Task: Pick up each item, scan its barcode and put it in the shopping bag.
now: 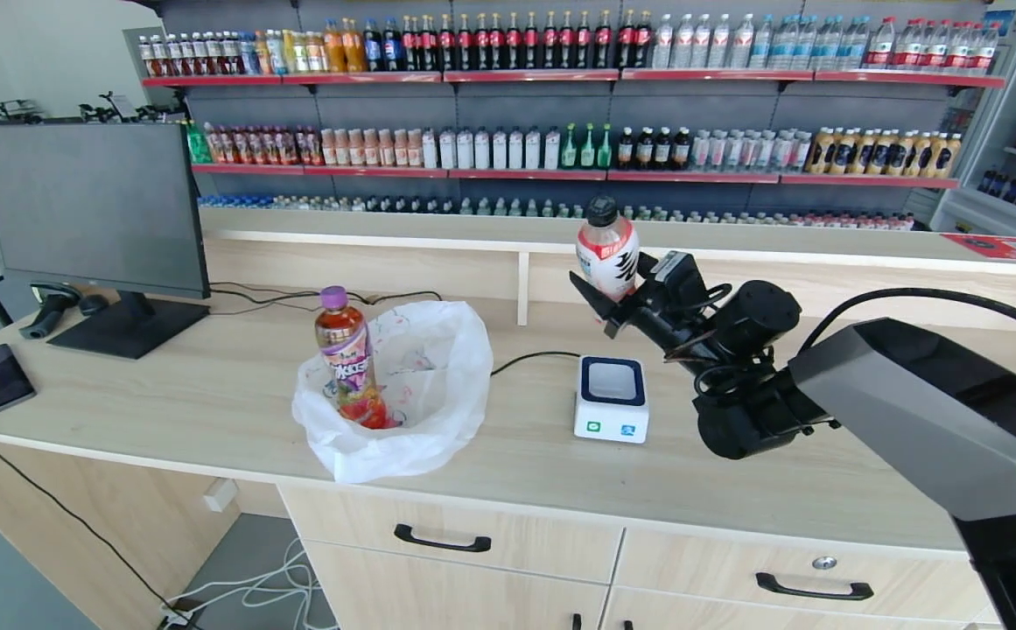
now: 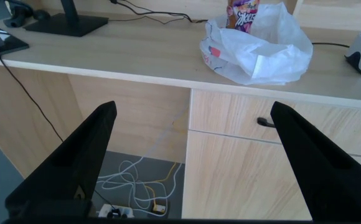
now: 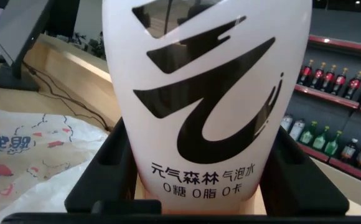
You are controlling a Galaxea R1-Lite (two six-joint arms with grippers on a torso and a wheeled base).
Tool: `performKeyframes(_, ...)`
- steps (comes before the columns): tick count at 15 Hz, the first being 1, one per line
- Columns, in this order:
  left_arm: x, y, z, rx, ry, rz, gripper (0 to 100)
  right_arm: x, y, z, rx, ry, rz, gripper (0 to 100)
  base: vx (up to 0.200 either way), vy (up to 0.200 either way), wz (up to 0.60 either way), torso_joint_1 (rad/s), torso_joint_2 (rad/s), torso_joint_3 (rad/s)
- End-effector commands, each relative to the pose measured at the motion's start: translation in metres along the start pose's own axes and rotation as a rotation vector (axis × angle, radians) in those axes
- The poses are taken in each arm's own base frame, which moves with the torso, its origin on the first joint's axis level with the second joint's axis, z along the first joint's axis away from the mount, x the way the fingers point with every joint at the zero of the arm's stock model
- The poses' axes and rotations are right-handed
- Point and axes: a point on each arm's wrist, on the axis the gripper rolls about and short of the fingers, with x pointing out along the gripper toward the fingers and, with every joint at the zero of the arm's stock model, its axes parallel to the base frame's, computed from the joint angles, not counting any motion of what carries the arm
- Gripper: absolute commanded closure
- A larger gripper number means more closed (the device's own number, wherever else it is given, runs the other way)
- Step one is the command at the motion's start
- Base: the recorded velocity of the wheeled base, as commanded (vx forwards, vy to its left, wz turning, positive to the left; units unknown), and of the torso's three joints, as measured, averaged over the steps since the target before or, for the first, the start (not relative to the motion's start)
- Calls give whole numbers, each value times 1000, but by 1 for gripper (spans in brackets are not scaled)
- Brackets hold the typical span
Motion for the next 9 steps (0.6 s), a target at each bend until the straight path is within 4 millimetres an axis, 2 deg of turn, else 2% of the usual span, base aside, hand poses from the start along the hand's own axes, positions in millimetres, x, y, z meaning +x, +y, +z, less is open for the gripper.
performKeyframes(1, 0, 0, 0, 1, 0, 0, 0, -1, -1, 2, -11, -17, 45, 100, 0, 0, 0, 0, 0, 0)
performKeyframes(3, 0, 0, 0, 1, 0, 0, 0, -5, 5, -4, -50, -16, 105, 100, 0, 0, 0, 0, 0, 0)
performKeyframes(6, 0, 0, 0, 1, 0, 0, 0, -8, 3, -6, -102, -15, 114, 100, 0, 0, 0, 0, 0, 0)
performKeyframes(9, 0, 0, 0, 1, 0, 2, 0, -12, 6, -13, -143, -37, 197, 100, 0, 0, 0, 0, 0, 0)
